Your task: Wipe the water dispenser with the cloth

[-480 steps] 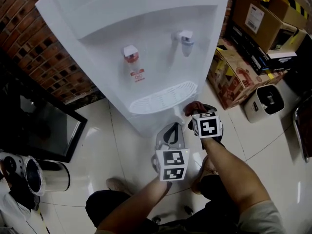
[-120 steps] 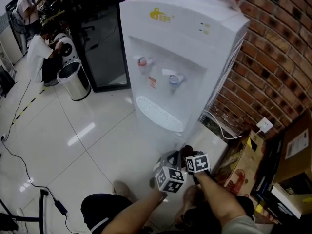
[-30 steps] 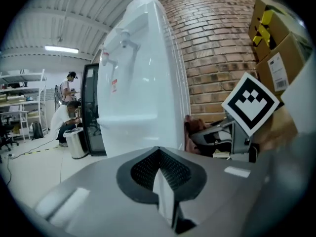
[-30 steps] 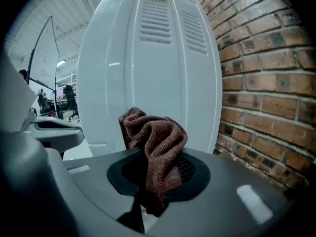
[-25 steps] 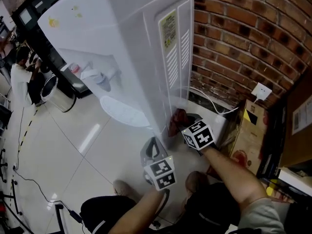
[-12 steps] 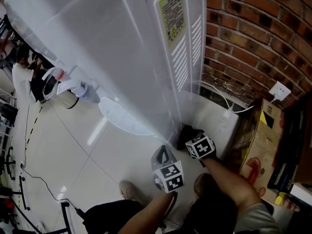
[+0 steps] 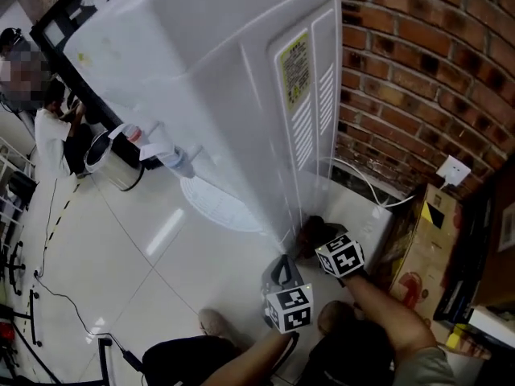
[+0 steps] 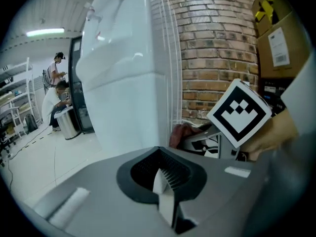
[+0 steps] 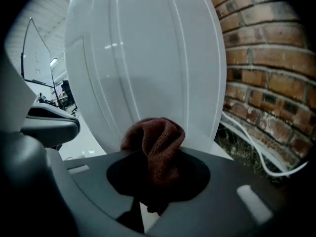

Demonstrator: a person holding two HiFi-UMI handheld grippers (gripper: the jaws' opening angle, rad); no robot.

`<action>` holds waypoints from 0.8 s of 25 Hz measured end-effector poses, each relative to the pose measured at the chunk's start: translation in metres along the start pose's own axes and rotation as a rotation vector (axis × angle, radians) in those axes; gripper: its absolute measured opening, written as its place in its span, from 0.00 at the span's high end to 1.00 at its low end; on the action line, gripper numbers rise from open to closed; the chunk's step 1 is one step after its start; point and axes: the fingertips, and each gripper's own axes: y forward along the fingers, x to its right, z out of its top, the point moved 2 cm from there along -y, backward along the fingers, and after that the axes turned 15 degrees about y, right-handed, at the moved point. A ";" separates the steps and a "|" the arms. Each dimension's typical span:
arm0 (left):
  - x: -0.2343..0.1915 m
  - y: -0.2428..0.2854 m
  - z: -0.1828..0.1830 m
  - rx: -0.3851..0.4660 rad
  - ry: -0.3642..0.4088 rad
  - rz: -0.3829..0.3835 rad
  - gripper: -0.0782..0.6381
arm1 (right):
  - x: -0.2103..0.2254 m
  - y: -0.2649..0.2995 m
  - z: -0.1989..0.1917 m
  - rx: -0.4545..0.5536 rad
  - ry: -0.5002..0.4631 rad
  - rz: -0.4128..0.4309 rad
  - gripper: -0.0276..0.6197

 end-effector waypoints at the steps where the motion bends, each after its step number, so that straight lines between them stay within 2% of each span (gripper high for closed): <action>1: -0.001 -0.008 0.013 0.023 -0.004 0.002 0.89 | -0.007 -0.016 0.016 0.039 -0.021 0.015 0.81; 5: -0.008 -0.056 0.081 0.134 -0.022 -0.018 0.89 | -0.042 -0.097 0.084 0.210 -0.115 0.073 0.81; 9: -0.019 -0.121 0.177 0.323 -0.011 -0.038 0.89 | -0.075 -0.189 0.167 0.432 -0.107 0.100 0.81; 13: -0.032 -0.179 0.270 0.495 -0.004 -0.045 0.89 | -0.100 -0.279 0.254 0.641 -0.169 0.087 0.81; 17: -0.056 -0.211 0.346 0.591 0.026 -0.006 0.89 | -0.118 -0.343 0.341 0.797 -0.229 0.063 0.81; 20: -0.075 -0.225 0.393 0.622 0.006 0.019 0.89 | -0.122 -0.376 0.395 0.858 -0.248 0.041 0.81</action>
